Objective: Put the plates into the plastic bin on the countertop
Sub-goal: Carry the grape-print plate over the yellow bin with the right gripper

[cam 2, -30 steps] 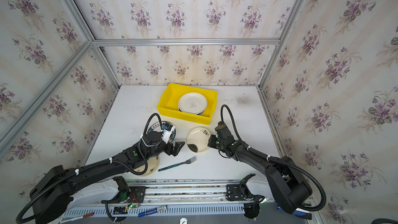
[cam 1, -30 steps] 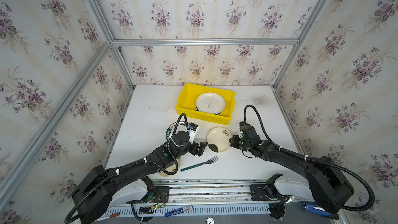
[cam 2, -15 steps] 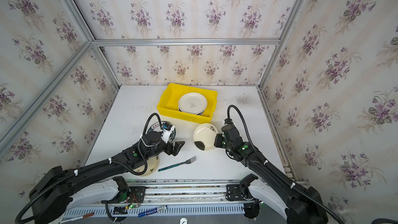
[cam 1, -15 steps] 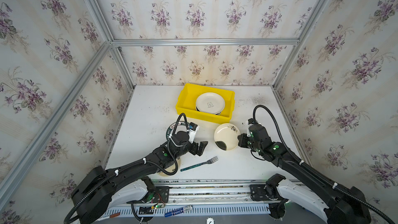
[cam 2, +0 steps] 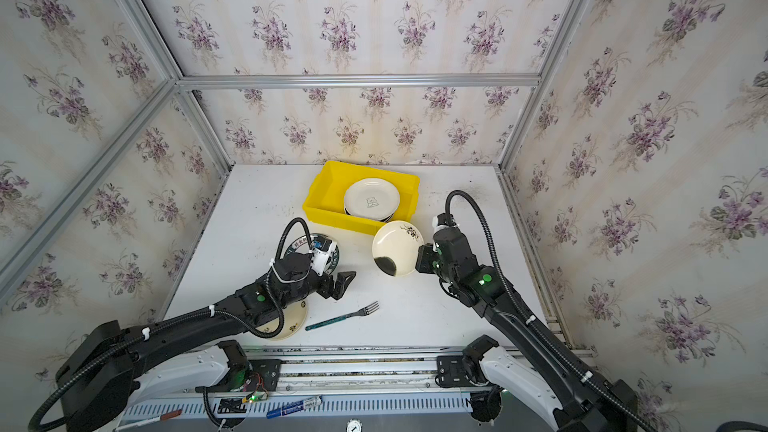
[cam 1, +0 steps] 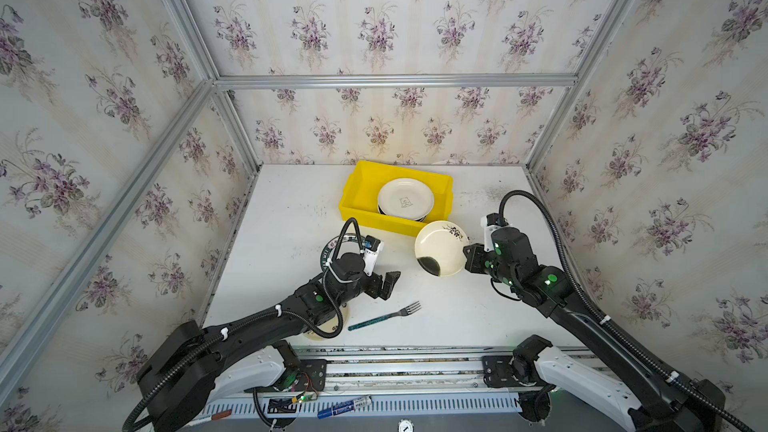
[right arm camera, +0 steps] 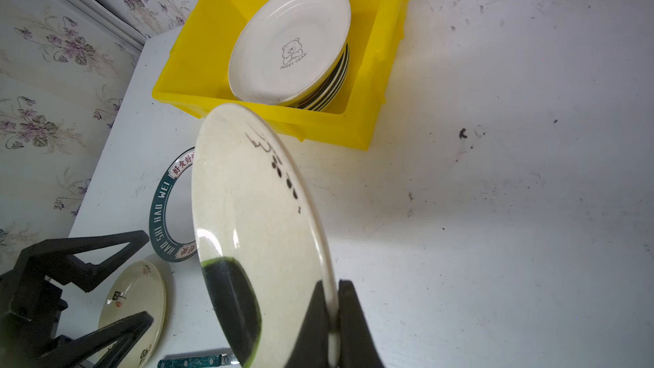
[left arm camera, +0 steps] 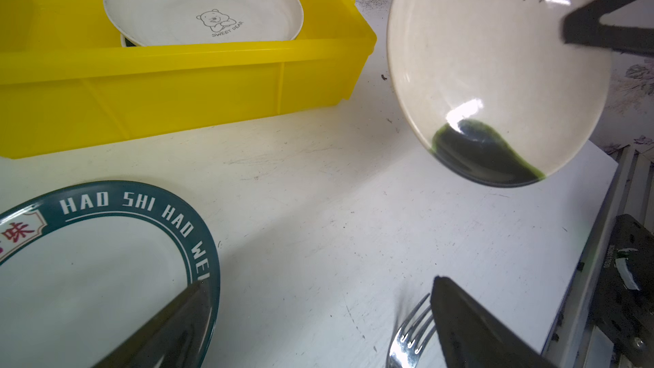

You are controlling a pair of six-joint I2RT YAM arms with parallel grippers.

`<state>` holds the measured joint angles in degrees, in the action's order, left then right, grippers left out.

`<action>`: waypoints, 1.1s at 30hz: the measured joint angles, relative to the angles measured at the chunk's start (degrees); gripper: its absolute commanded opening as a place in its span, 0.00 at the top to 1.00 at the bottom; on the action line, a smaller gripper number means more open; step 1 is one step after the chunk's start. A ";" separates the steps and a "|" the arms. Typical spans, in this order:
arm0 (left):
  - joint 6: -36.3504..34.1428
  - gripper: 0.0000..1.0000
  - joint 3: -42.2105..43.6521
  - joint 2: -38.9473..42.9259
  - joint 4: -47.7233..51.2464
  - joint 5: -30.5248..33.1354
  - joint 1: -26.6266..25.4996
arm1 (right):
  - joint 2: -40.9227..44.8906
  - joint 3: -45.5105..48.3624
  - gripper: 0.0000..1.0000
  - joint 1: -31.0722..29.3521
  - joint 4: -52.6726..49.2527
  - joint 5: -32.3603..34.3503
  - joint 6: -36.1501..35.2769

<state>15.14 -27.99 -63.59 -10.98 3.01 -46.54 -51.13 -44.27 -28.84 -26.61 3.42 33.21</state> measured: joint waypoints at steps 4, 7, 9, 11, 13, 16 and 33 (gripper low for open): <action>0.02 0.00 0.00 0.76 0.24 0.42 0.00 | -4.61 -4.52 1.00 0.61 1.27 -1.33 0.00; 0.02 0.00 0.00 1.46 0.44 0.83 0.00 | -8.92 -7.69 1.00 1.53 2.58 -2.64 -0.07; 0.02 0.00 0.00 1.92 0.72 1.09 0.00 | -12.11 -9.73 1.00 2.64 3.87 -3.37 -0.72; 0.02 0.00 0.00 2.27 1.09 1.27 0.00 | -16.04 -11.52 1.00 4.52 5.95 -4.39 -0.92; 0.02 0.00 0.00 2.58 1.46 1.31 0.00 | -20.02 -12.98 1.00 6.67 7.43 -5.75 -0.90; 0.02 0.00 0.09 2.75 1.60 1.44 0.00 | -26.58 -15.78 1.00 9.31 9.05 -6.82 -0.68; 0.04 0.00 0.09 1.36 2.47 2.05 0.00 | -54.12 -34.29 1.00 10.62 14.53 -6.05 -2.62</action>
<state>15.18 -27.90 -62.24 -8.51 5.06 -46.54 -105.25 -78.56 -18.22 -12.08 -2.63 30.59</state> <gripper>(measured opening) 0.996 0.083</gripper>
